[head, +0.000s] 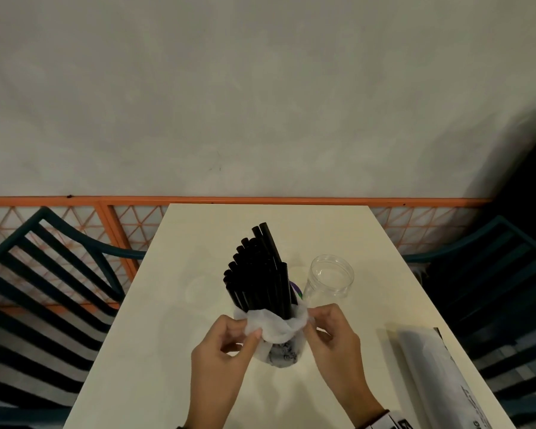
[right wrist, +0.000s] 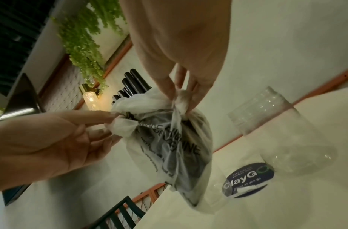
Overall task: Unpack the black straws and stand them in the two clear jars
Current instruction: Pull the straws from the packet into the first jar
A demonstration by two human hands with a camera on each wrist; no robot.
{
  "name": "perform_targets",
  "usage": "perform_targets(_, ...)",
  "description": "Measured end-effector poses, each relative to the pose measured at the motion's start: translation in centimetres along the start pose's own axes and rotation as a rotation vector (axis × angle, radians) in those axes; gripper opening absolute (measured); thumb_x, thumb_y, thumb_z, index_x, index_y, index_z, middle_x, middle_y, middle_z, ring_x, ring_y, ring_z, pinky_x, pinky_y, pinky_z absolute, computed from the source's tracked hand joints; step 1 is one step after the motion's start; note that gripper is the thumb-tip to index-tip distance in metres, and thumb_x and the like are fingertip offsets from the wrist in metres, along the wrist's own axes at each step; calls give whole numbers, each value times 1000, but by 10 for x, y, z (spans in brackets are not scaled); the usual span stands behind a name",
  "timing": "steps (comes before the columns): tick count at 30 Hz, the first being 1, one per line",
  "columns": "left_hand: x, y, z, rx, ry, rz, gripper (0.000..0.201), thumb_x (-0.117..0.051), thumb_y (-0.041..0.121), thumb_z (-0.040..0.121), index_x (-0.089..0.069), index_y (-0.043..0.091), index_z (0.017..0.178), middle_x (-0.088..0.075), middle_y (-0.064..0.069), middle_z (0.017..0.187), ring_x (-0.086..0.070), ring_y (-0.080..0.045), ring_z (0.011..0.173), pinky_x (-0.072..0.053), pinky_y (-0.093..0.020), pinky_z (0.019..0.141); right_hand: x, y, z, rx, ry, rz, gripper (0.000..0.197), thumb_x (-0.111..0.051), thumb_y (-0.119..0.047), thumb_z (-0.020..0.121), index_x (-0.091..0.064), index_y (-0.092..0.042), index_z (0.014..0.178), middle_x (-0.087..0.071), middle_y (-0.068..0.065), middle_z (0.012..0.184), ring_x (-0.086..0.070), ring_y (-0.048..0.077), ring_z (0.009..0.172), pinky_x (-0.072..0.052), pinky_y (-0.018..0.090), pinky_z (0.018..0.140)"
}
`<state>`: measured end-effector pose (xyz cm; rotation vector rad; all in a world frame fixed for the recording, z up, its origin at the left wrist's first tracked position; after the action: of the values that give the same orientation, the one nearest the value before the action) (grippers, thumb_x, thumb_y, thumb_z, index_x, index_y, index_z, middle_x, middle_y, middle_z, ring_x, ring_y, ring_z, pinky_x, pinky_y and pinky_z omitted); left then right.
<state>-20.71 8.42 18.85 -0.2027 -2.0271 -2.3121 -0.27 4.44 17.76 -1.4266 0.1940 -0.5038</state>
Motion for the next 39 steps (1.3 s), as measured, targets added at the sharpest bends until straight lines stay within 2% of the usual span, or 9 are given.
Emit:
perform_targets(4, -4, 8, 1, -21, 11, -23, 13, -76, 10, 69, -66, 17, 70, -74, 2, 73, -68, -12, 70, -53, -18, 69, -17, -8, -12, 62, -224, 37, 38, -76, -26, 66, -55, -16, 95, -65, -7, 107, -61, 11, 106, -49, 18, 92)
perform_targets(8, -16, 15, -4, -11, -40, -71, 12, -77, 9, 69, -68, 17, 71, -74, 2, 72, -67, -9, 65, -51, -14, 66, -7, -9, -12, 42, -205, -24, 70, -84, -56, 46, -52, -24, 100, -62, -20, 109, -60, 0, 103, -46, 7, 86)
perform_targets(13, -40, 22, -7, -18, -199, -68, 17, -70, 17, 78, -72, 31, 87, -73, 16, 75, -67, -1, 74, -51, -13, 72, 28, -13, 5, 71, 5, -107, 38, -74, -14, 75, -55, -39, 96, -65, -25, 98, -63, -2, 90, -52, 10, 73)
perform_targets(19, -43, 27, 6, -170, -296, 107, 26, -56, 50, 71, -68, 43, 93, -54, 17, 95, -58, -9, 88, -43, -11, 73, 48, -34, 27, 217, -50, -412, 55, -67, -9, 81, -45, -34, 125, -56, -21, 103, -48, -22, 95, -39, -6, 74)
perform_targets(22, -29, 25, 19, -115, -194, 59, 27, -65, 52, 67, -62, 37, 90, -54, 18, 99, -58, -6, 93, -46, -14, 76, 49, -38, 37, 212, -105, -458, 55, -59, -10, 87, -38, -28, 134, -53, -20, 107, -50, -13, 99, -37, -7, 76)
perform_targets(25, -15, 15, 32, 47, -117, -92, 53, -74, 50, 62, -47, 40, 106, -52, 17, 113, -56, -3, 103, -48, -19, 81, 44, -43, 43, 190, -150, -467, 51, -51, -35, 88, -34, -29, 136, -51, -18, 109, -53, 5, 100, -36, -7, 79)
perform_targets(28, -14, 15, 47, 124, -169, -176, 97, -77, 60, 47, -25, 45, 127, -38, 17, 131, -45, -5, 119, -40, -27, 99, 34, -50, 43, 199, -210, -426, 69, -46, -79, 68, -36, -43, 126, -51, -25, 111, -49, -6, 107, -37, -4, 82)
perform_targets(33, -34, 26, 67, 149, -361, -88, 137, -78, 67, 36, 11, 46, 139, -16, 15, 146, -19, -7, 137, -24, -33, 113, 16, -40, 44, 133, -302, -376, 68, -77, -12, 73, -43, -31, 128, -52, -17, 116, -45, -23, 102, -35, -7, 76)
perform_targets(39, -26, 26, 78, 9, -38, -157, 77, -69, 56, 68, -27, 45, 131, -35, 14, 141, -36, -5, 131, -36, -35, 110, -1, -37, 43, 111, -348, -324, 87, -63, -81, 45, -41, -45, 122, -52, -20, 113, -47, -13, 108, -39, -3, 81)
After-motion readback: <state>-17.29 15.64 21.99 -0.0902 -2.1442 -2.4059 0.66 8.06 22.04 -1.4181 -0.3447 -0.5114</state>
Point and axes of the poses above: each hand's wrist, its own z-axis towards the middle knuckle, its own x-axis out of the back of the hand, y = z × x, the point moved 9 cm from there along z, towards the middle knuckle
